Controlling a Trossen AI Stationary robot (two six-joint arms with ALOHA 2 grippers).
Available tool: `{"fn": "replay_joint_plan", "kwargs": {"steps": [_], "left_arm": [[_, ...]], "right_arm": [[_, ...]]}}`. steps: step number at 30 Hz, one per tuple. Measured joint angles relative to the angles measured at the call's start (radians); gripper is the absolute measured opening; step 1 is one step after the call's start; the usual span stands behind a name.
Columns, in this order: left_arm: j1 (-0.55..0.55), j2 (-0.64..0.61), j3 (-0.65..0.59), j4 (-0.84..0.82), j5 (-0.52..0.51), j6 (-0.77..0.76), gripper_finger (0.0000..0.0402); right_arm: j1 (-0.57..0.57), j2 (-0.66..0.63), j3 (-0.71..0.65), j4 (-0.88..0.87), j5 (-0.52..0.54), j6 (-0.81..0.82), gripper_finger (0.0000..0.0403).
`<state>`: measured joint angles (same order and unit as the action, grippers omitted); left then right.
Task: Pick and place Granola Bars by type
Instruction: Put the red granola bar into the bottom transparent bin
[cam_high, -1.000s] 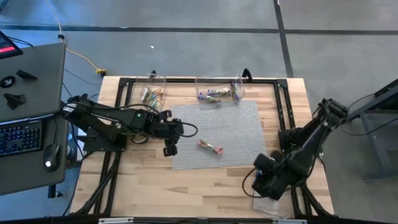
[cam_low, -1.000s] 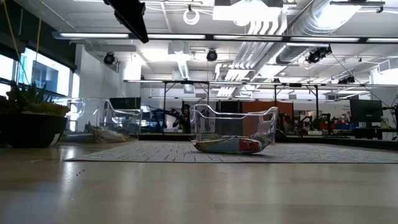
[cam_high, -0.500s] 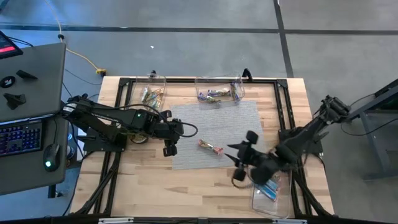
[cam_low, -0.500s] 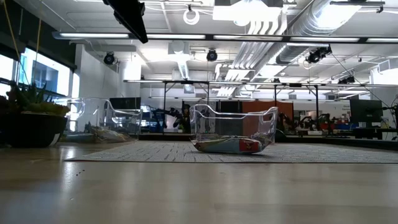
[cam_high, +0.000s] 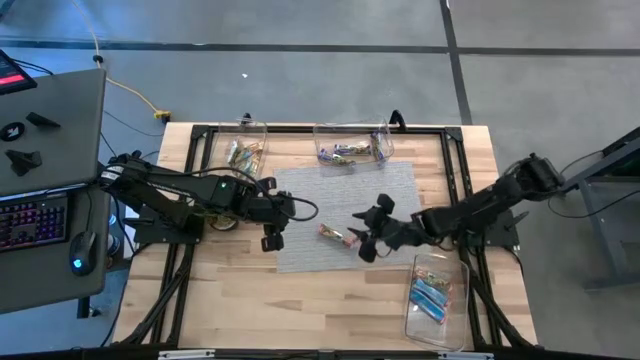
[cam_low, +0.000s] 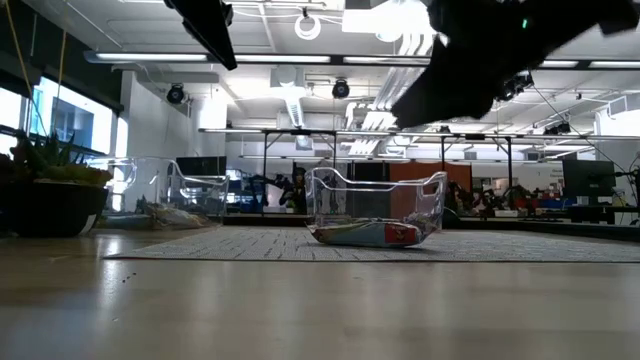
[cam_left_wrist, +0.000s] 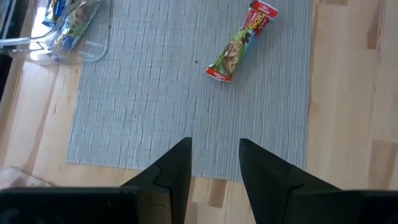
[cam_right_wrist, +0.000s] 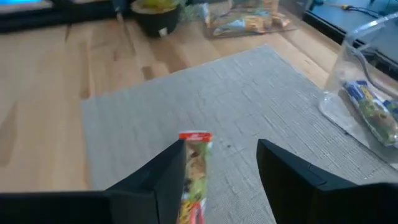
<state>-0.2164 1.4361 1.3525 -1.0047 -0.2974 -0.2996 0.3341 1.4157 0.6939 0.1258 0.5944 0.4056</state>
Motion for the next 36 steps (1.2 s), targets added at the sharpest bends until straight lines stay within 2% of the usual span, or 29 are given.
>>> {"fn": "replay_joint_plan", "kwargs": {"steps": [4, 8, 18, 24, 29, 36], "left_arm": [[0.000, 0.000, 0.000, 0.009, 0.000, 0.013, 0.0127], [0.000, 0.000, 0.000, 0.009, 0.001, 0.008, 0.0127], [0.000, 0.000, 0.000, 0.010, 0.001, 0.007, 0.0127], [0.000, 0.000, 0.000, 0.008, 0.001, 0.007, 0.0127], [0.000, 0.000, 0.000, 0.007, 0.002, 0.007, 0.0127], [0.000, 0.000, 0.000, 0.007, 0.002, 0.007, 0.0127]], "right_arm": [[-0.048, 0.023, -0.112, 0.198, -0.049, -0.024, 0.0195], [-0.059, 0.101, -0.121, 0.286, -0.086, -0.043, 0.0199], [-0.059, 0.375, 0.053, 0.292, -0.077, -0.048, 0.0200], [-0.060, 0.450, 0.078, 0.290, -0.036, -0.004, 0.0200], [-0.060, 0.497, 0.078, 0.277, -0.047, 0.060, 0.0200], [-0.058, 0.534, 0.080, 0.289, -0.099, 0.063, 0.0187]]}}
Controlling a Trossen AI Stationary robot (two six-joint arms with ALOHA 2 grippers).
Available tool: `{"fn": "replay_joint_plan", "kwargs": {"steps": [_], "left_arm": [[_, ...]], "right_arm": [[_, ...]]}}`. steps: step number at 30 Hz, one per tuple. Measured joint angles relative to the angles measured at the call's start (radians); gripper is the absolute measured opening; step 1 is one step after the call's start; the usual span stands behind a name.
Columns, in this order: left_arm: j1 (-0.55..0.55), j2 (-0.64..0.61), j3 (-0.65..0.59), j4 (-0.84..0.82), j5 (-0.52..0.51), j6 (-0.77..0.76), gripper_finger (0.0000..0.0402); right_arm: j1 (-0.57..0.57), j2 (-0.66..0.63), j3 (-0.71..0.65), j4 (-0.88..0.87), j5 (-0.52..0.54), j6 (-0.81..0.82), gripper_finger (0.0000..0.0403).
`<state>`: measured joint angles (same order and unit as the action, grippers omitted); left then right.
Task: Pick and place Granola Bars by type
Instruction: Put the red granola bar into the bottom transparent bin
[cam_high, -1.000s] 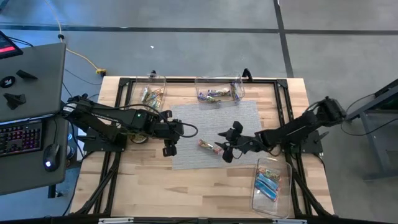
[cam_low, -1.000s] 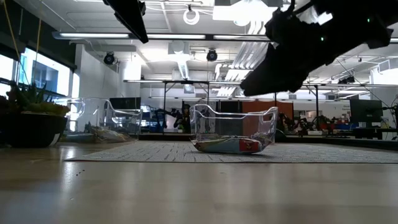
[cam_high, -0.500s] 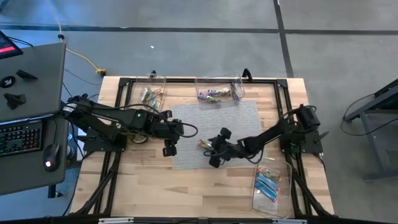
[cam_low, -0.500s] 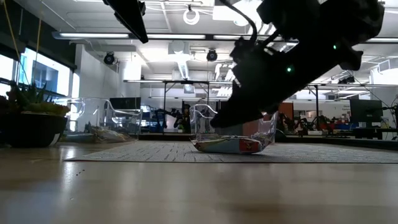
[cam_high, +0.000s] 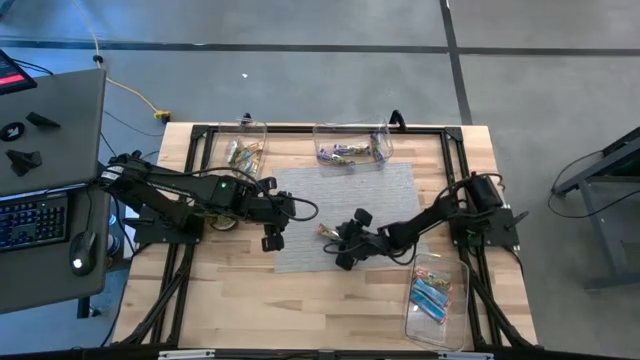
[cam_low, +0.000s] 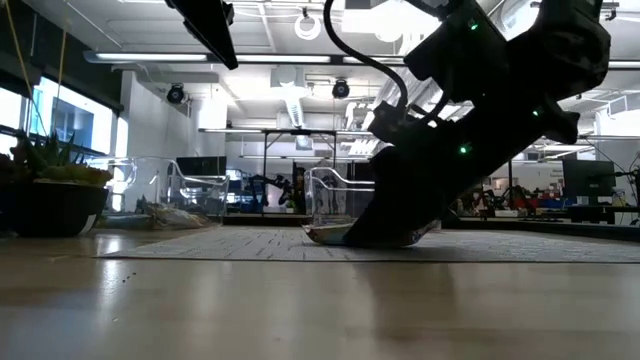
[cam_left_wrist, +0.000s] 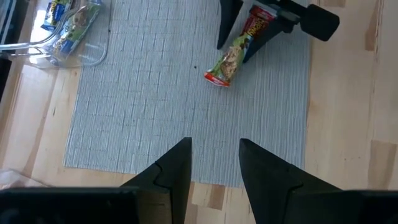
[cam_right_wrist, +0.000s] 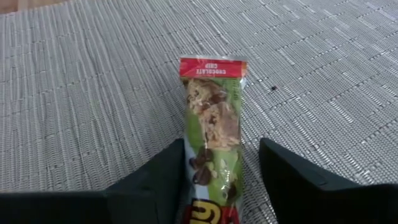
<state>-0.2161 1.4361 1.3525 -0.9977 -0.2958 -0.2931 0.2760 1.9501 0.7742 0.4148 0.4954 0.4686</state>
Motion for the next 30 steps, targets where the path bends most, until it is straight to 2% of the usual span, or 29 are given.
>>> {"fn": "replay_joint_plan", "kwargs": {"steps": [10, 14, 17, 22, 26, 30], "left_arm": [[0.000, 0.000, 0.000, 0.000, 0.000, 0.000, 0.0127], [0.000, 0.000, 0.000, -0.001, 0.000, 0.000, 0.0127], [0.000, 0.000, 0.000, -0.006, 0.000, 0.000, 0.0127], [0.000, 0.000, 0.000, -0.008, 0.002, 0.000, 0.0127], [0.000, 0.000, 0.000, -0.008, 0.019, 0.000, 0.0127], [0.000, 0.000, 0.000, -0.008, 0.019, 0.000, 0.0127]], "right_arm": [[0.005, -0.001, -0.002, 0.011, 0.011, -0.003, 0.0092], [0.008, -0.064, -0.006, -0.020, -0.101, -0.027, 0.0067], [0.014, -0.174, -0.007, -0.041, -0.147, -0.046, 0.0060], [0.070, -0.421, -0.005, -0.184, -0.133, -0.082, 0.0058], [0.174, -0.634, -0.003, -0.318, -0.109, -0.077, 0.0056], [0.320, -0.766, -0.003, -0.435, -0.017, -0.002, 0.0051]]}}
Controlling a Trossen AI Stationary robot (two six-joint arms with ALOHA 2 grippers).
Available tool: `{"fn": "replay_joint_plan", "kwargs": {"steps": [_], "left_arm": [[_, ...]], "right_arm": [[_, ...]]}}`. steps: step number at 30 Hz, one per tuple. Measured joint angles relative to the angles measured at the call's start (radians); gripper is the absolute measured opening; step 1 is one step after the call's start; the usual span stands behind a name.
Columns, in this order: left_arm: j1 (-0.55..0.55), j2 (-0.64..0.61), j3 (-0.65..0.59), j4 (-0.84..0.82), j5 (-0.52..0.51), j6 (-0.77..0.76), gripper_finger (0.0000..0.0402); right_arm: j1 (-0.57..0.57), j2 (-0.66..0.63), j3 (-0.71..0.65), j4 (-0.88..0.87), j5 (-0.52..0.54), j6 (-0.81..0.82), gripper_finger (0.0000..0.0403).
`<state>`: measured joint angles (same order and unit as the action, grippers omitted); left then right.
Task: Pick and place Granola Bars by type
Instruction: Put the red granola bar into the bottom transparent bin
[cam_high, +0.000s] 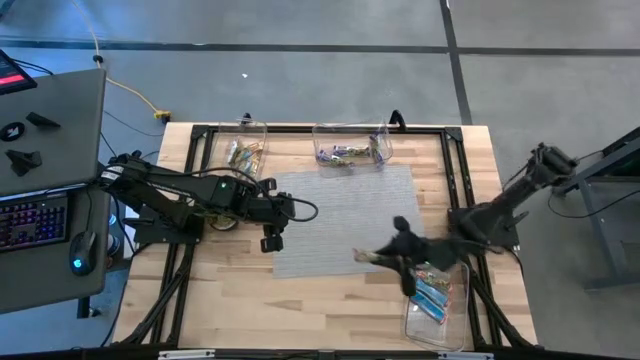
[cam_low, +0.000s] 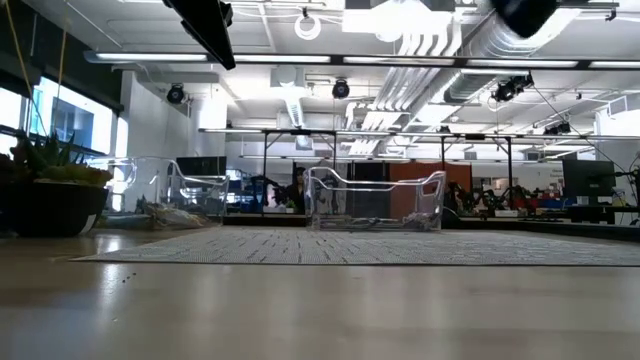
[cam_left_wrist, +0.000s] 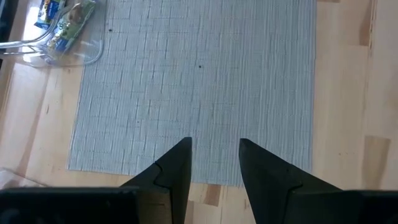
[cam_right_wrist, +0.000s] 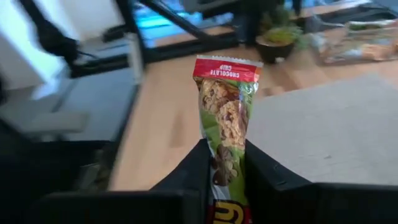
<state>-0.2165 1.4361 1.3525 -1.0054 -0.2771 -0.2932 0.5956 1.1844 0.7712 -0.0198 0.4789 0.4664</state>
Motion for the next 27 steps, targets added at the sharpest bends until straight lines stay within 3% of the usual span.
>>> {"fn": "replay_joint_plan", "kwargs": {"steps": [4, 10, 14, 19, 22, 27], "left_arm": [[0.000, 0.000, 0.000, 0.006, 0.000, 0.000, 0.0127], [0.000, 0.000, 0.000, 0.012, 0.001, 0.000, 0.0127], [0.000, 0.000, 0.000, 0.012, 0.003, -0.005, 0.0127], [0.000, 0.000, 0.000, 0.012, 0.006, -0.012, 0.0127], [0.000, 0.000, 0.000, 0.012, 0.006, -0.016, 0.0127], [0.000, 0.000, 0.000, 0.012, 0.006, -0.017, 0.0127]], "right_arm": [[0.149, -0.044, 0.000, -0.092, 0.018, 0.075, 0.0049], [0.326, -0.031, 0.000, -0.236, -0.214, 0.420, 0.0048], [0.417, -0.014, -0.001, -0.332, -0.257, 0.677, 0.0048], [0.483, 0.036, -0.001, -0.439, -0.321, 1.007, 0.0048], [0.492, 0.086, -0.001, -0.466, -0.435, 1.157, 0.0048], [0.491, 0.164, 0.001, -0.487, -0.512, 1.231, 0.0055]]}}
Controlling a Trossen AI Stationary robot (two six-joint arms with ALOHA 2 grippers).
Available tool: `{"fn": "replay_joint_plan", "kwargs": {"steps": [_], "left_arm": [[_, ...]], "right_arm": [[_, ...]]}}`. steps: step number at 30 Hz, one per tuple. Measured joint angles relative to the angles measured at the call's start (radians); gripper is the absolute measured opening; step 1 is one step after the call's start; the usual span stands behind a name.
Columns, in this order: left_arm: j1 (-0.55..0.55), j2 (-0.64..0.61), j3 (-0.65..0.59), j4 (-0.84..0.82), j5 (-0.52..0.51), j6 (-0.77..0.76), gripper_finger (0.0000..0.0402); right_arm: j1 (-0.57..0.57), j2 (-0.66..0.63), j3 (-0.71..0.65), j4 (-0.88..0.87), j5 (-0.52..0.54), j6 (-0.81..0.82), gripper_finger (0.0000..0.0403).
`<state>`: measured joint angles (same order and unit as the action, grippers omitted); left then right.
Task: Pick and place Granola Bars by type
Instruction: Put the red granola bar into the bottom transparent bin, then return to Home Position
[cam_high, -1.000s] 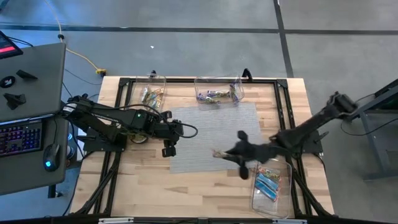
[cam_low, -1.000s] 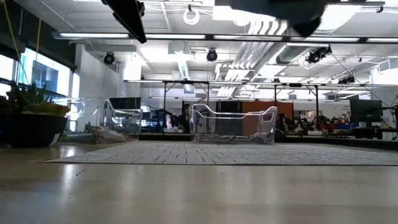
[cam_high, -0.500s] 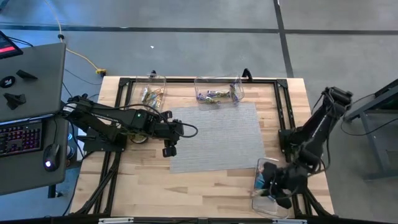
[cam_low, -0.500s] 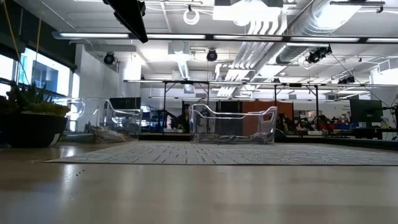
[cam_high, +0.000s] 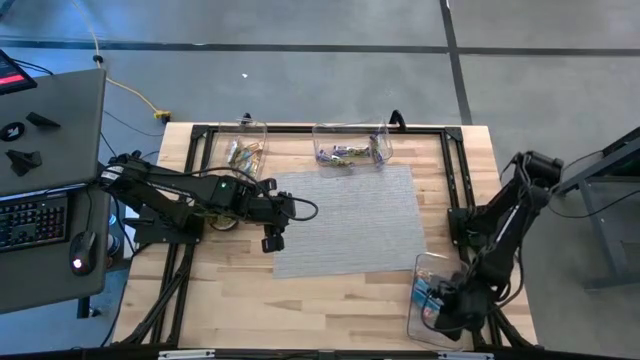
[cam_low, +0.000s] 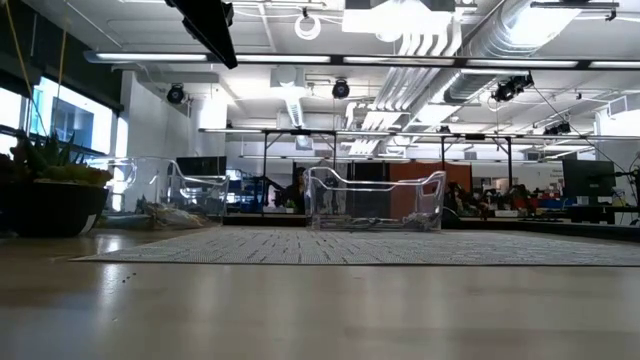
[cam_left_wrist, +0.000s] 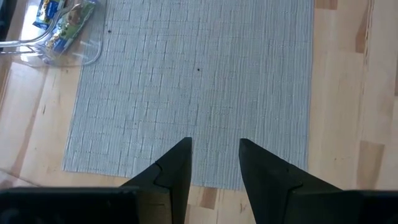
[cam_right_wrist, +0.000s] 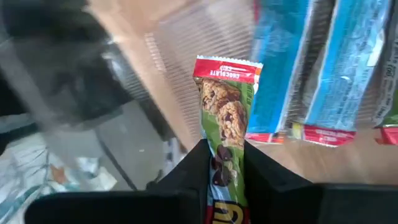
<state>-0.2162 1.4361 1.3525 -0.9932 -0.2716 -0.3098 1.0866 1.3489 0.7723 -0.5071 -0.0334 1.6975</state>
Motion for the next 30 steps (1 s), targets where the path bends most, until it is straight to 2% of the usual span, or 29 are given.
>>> {"fn": "replay_joint_plan", "kwargs": {"steps": [6, 10, 13, 17, 19, 22, 26, 28, 30], "left_arm": [[0.000, 0.000, 0.000, 0.000, 0.000, -0.010, 0.0127], [0.000, 0.000, 0.000, 0.000, -0.001, -0.010, 0.0127], [0.000, 0.000, 0.000, 0.000, -0.001, -0.010, 0.0127], [0.000, 0.000, 0.000, 0.000, -0.007, -0.010, 0.0127], [0.000, 0.000, 0.000, -0.001, -0.022, -0.009, 0.0127], [0.000, -0.013, -0.001, -0.016, -0.027, 0.023, 0.0127], [0.000, -0.077, 0.017, -0.062, -0.024, 0.046, 0.0127], [0.000, -0.129, 0.024, -0.090, -0.028, 0.064, 0.0127], [0.000, -0.199, 0.025, -0.091, -0.036, 0.091, 0.0127]], "right_arm": [[-0.026, 0.046, -0.002, -0.102, -0.047, 0.008, 0.0087], [-0.062, 0.040, -0.003, -0.107, -0.056, 0.005, 0.0112], [-0.096, 0.022, -0.002, -0.097, -0.065, 0.001, 0.0127], [-0.144, -0.014, -0.003, -0.094, -0.153, -0.003, 0.0135], [-0.165, -0.050, -0.003, -0.094, -0.155, -0.024, 0.0135], [-0.196, -0.129, -0.002, -0.095, -0.072, -0.132, 0.0134], [-0.255, -0.277, -0.002, -0.096, 0.081, -0.364, 0.0134], [-0.287, -0.364, -0.002, -0.097, 0.171, -0.561, 0.0134], [-0.318, -0.451, -0.002, -0.096, 0.322, -0.840, 0.0134]]}}
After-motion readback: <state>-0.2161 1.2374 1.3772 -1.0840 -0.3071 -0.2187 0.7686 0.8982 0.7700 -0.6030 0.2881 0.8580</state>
